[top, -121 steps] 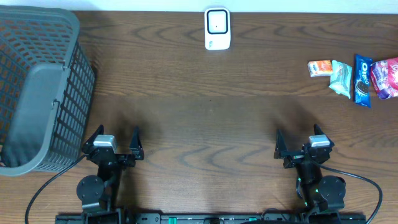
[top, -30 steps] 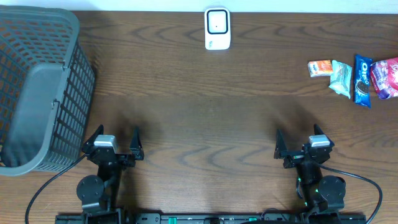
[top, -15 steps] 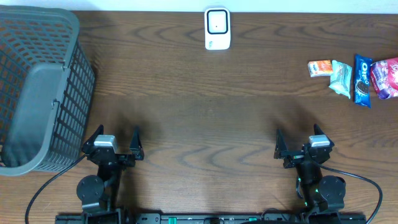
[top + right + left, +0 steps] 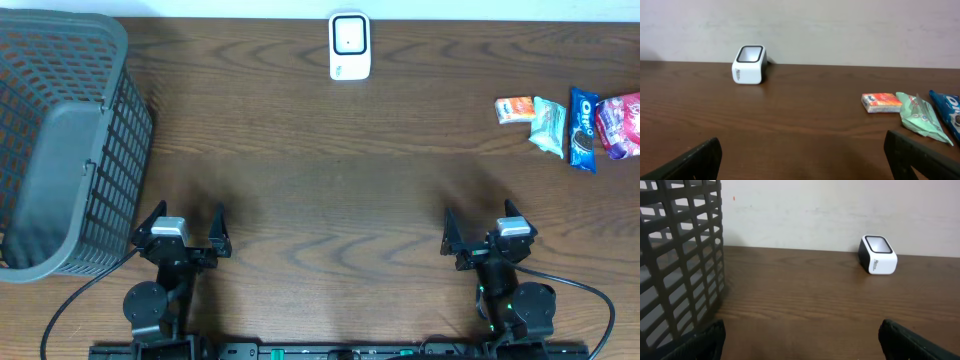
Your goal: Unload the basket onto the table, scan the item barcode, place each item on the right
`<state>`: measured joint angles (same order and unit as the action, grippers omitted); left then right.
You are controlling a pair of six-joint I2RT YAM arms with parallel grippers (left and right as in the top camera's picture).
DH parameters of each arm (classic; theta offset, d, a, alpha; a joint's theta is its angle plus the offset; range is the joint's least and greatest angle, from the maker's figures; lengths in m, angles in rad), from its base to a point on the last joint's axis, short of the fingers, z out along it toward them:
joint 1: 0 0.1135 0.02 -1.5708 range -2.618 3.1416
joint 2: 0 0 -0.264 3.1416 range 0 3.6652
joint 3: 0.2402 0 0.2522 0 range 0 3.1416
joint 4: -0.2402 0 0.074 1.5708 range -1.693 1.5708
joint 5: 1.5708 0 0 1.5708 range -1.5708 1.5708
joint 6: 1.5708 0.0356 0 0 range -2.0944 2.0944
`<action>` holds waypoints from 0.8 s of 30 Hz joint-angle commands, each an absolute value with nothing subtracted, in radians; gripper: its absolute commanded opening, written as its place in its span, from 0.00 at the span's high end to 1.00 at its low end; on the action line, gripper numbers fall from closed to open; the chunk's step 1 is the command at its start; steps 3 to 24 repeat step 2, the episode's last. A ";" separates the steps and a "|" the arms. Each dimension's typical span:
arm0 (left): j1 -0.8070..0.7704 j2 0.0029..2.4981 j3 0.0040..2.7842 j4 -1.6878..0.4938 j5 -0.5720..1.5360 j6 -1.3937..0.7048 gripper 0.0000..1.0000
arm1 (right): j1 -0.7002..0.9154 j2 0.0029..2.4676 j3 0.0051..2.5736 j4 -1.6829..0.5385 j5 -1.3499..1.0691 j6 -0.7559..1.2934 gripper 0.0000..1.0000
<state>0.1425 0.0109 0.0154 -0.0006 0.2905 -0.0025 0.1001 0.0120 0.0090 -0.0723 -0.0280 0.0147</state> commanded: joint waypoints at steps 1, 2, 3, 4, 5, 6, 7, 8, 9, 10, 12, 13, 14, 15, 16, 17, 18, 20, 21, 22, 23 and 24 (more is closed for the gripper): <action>0.144 0.004 0.004 -0.045 0.325 0.007 0.02 | 0.091 0.006 0.006 -0.075 -0.020 0.029 0.01; 0.144 0.004 0.004 -0.045 0.325 0.007 0.02 | 0.091 0.006 0.006 -0.075 -0.020 0.029 0.01; 0.144 0.004 0.004 -0.045 0.325 0.007 0.02 | 0.091 0.006 0.006 -0.075 -0.020 0.029 0.01; 0.144 0.004 0.004 -0.045 0.325 0.007 0.02 | 0.091 0.006 0.006 -0.075 -0.020 0.029 0.01; 0.144 0.004 0.004 -0.045 0.325 0.007 0.02 | 0.091 0.006 0.006 -0.075 -0.020 0.029 0.01; 0.144 0.004 0.004 -0.045 0.325 0.007 0.02 | 0.091 0.006 0.006 -0.075 -0.020 0.029 0.01; 0.144 0.004 0.004 -0.045 0.325 0.007 0.02 | 0.091 0.006 0.006 -0.075 -0.020 0.029 0.01; 0.144 0.004 0.004 -0.045 0.325 0.007 0.02 | 0.091 0.006 0.006 -0.075 -0.020 0.029 0.01; 0.144 0.004 0.004 -0.045 0.325 0.007 0.02 | 0.091 0.006 0.006 -0.075 -0.020 0.029 0.01; 0.144 0.004 0.004 -0.045 0.325 0.007 0.02 | 0.091 0.006 0.006 -0.075 -0.020 0.029 0.01; 0.144 0.004 0.004 -0.045 0.325 0.007 0.02 | 0.091 0.006 0.006 -0.075 -0.020 0.029 0.01; 0.144 0.004 0.004 -0.045 0.325 0.007 0.02 | 0.091 0.006 0.006 -0.075 -0.020 0.029 0.01; 0.144 0.004 0.004 -0.045 0.325 0.007 0.02 | 0.091 0.006 0.006 -0.075 -0.020 0.029 0.01; 0.144 0.004 0.004 -0.045 0.325 0.007 0.02 | 0.091 0.006 0.006 -0.075 -0.020 0.029 0.01; 0.144 0.004 0.004 -0.045 0.325 0.007 0.02 | 0.091 0.006 0.006 -0.075 -0.020 0.029 0.01; 0.144 0.004 0.004 -0.045 0.325 0.007 0.02 | 0.091 0.006 0.006 -0.075 -0.020 0.029 0.01; 0.144 0.004 0.004 -0.045 0.325 0.007 0.02 | 0.091 0.006 0.006 -0.075 -0.020 0.029 0.01; 0.144 0.004 0.004 -0.045 0.325 0.007 0.02 | 0.091 0.006 0.006 -0.075 -0.020 0.029 0.01; 0.144 0.004 0.004 -0.045 0.325 0.007 0.02 | 0.091 0.006 0.006 -0.075 -0.020 0.029 0.01; 0.144 0.004 0.004 -0.045 0.325 0.007 0.02 | 0.091 0.006 0.006 -0.075 -0.020 0.029 0.01; 0.144 0.004 0.004 -0.045 0.325 0.007 0.02 | 0.091 0.006 0.006 -0.075 -0.020 0.029 0.01; 0.144 0.004 0.004 -0.045 0.325 0.007 0.02 | 0.091 0.006 0.006 -0.075 -0.020 0.029 0.01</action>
